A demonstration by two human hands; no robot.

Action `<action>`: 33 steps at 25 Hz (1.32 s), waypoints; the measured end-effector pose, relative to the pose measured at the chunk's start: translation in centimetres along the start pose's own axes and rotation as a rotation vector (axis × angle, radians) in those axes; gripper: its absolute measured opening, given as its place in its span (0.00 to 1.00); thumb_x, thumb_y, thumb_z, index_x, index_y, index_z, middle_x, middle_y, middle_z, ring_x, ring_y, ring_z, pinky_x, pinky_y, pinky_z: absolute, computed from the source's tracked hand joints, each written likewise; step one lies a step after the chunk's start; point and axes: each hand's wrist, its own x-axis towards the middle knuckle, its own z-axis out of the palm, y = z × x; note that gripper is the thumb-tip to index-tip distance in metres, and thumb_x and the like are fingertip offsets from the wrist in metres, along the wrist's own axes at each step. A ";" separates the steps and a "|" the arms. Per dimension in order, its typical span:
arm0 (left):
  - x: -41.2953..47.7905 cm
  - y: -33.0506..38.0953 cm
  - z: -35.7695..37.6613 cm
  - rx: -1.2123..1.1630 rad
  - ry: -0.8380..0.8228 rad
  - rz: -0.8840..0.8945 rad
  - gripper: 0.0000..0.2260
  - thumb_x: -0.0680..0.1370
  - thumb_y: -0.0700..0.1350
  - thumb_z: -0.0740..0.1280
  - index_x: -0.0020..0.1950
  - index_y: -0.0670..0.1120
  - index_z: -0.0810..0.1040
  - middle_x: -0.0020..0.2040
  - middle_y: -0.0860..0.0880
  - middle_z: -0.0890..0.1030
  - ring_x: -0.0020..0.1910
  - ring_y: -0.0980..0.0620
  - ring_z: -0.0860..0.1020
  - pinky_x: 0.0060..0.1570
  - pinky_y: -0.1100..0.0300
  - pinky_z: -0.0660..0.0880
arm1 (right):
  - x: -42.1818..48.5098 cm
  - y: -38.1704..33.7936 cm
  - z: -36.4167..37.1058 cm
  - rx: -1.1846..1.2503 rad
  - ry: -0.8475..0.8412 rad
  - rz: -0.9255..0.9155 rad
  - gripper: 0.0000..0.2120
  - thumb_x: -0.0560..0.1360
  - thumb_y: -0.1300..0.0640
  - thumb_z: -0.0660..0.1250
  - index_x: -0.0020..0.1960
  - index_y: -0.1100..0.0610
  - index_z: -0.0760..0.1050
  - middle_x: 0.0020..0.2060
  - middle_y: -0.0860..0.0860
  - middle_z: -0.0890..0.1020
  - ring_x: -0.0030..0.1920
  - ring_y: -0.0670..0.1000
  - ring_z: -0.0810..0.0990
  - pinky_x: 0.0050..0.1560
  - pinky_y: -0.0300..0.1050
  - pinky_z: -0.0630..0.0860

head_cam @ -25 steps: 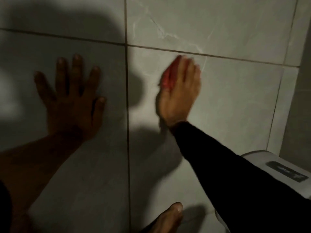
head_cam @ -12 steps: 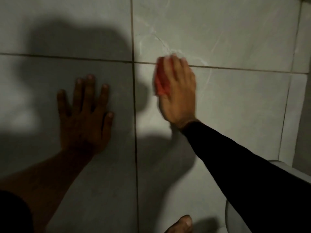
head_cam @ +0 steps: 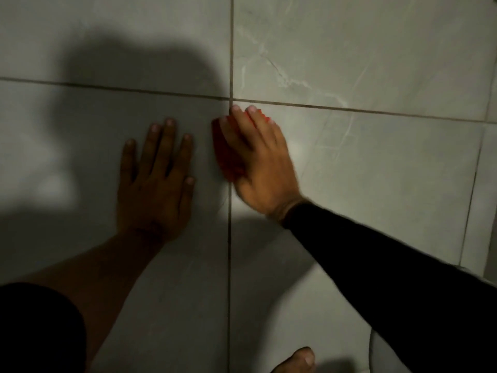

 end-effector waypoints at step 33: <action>0.0 -0.1 0.2 -0.013 -0.024 0.003 0.32 0.86 0.56 0.49 0.91 0.49 0.54 0.91 0.42 0.51 0.90 0.38 0.51 0.85 0.33 0.47 | -12.2 2.9 -0.3 -0.002 -0.016 0.106 0.21 0.85 0.53 0.63 0.77 0.57 0.74 0.69 0.63 0.80 0.70 0.68 0.77 0.79 0.68 0.68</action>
